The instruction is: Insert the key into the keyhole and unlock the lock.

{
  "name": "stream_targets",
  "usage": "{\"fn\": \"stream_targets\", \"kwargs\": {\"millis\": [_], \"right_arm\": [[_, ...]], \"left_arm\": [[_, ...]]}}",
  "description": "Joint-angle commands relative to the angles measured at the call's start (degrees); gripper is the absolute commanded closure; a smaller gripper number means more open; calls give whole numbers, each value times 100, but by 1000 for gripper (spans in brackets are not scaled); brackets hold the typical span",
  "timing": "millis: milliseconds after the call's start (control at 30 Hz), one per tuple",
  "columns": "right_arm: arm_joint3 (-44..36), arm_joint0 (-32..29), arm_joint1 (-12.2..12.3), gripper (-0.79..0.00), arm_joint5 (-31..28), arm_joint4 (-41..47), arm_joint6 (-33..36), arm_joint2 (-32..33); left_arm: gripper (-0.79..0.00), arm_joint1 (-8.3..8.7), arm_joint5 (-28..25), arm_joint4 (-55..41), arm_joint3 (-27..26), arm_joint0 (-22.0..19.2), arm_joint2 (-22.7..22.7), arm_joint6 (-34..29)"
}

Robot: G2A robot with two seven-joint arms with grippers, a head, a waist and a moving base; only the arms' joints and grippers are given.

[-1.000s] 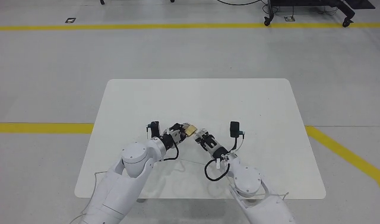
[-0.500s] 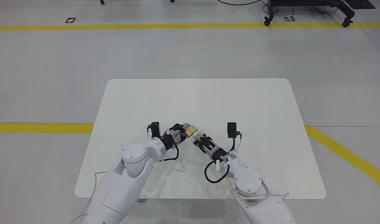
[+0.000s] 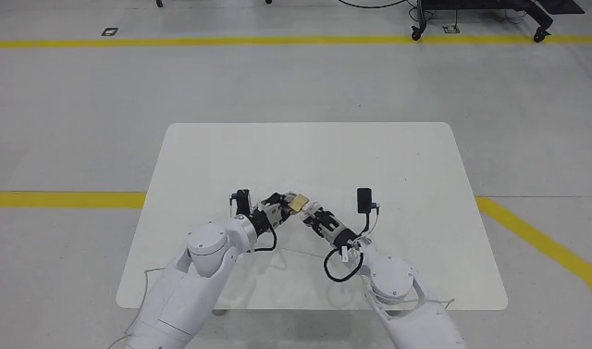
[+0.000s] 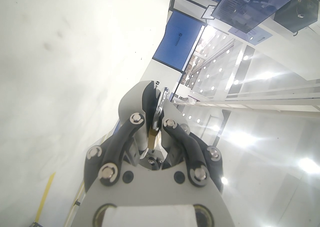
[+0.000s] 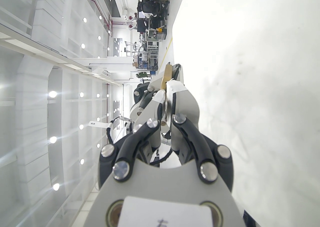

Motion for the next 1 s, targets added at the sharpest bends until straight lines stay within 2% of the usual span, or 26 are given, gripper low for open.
{"fn": "stream_targets", "kwargs": {"millis": [0,467,633,767,967], "right_arm": [[-4,-7,4,0,4,17,49,26],[-87,-85,16,-28,-22,33,163,115],[-118,-121,20,-58,-47,34,183,141],[-134,-143,22,-129,-63,37,189,160],[-165,-186,27,-142,-107,51,205,194]], "left_arm": [[0,4,32,-38,28,-12,-6,-106],[0,22,94,-137,105,-61,-52,-327],[0,27,87,-146,104,-59,-62,-332],[0,33,78,-137,108,-55,-73,-338],[0,43,69,-126,87,-42,-94,-337]]}}
